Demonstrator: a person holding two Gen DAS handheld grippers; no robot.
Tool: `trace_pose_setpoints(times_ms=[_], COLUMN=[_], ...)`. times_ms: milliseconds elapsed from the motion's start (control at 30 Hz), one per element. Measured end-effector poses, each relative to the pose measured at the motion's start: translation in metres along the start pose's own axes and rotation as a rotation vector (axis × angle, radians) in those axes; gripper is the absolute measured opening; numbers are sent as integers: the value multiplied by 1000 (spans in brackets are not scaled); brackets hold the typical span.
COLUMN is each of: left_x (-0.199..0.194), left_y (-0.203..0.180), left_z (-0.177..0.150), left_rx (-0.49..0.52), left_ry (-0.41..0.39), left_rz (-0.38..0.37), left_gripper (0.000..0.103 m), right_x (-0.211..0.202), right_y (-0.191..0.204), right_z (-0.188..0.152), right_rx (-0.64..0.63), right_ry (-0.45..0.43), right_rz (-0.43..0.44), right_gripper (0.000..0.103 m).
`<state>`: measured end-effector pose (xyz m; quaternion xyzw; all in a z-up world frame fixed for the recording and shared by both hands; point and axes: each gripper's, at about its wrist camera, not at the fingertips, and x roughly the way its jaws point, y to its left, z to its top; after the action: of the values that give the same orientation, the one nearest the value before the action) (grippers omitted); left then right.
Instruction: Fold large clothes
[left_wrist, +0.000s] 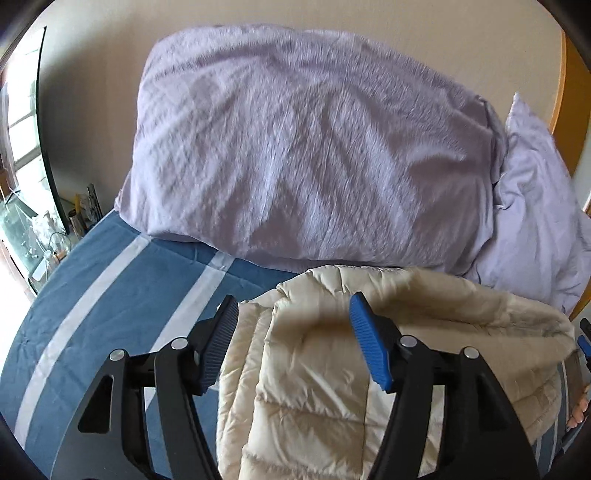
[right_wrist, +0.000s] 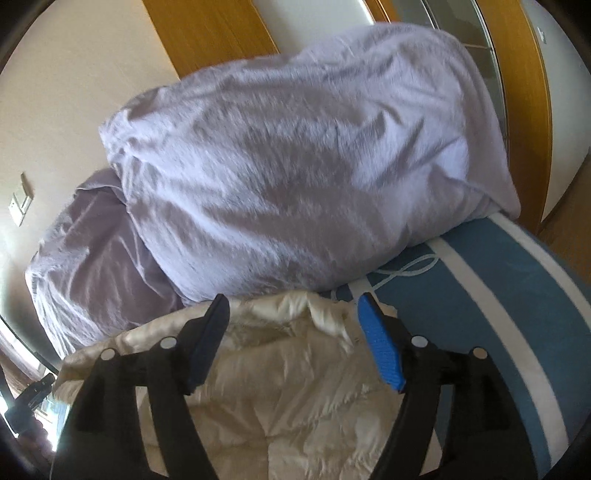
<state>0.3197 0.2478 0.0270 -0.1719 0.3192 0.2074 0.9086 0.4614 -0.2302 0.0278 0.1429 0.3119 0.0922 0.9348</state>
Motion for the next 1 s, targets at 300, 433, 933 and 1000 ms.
trace_pose_setpoints(times_ms=[300, 433, 933, 1000], left_x=[-23, -16, 44, 51], left_y=[-5, -15, -53, -53], left_z=[-8, -15, -40, -43], left_rx=[27, 57, 189, 202], left_ry=[-23, -20, -24, -16], left_rz=[-11, -19, 100, 124], left_gripper=[76, 77, 77, 77], right_x=[-19, -7, 69, 75], right_y=[24, 33, 55, 52], right_z=[-7, -15, -49, -51], right_rx=[-87, -128, -386, -383], right_ry=[-9, 8, 55, 67], right_rz=[0, -17, -169, -181], right_gripper=[79, 79, 83, 83])
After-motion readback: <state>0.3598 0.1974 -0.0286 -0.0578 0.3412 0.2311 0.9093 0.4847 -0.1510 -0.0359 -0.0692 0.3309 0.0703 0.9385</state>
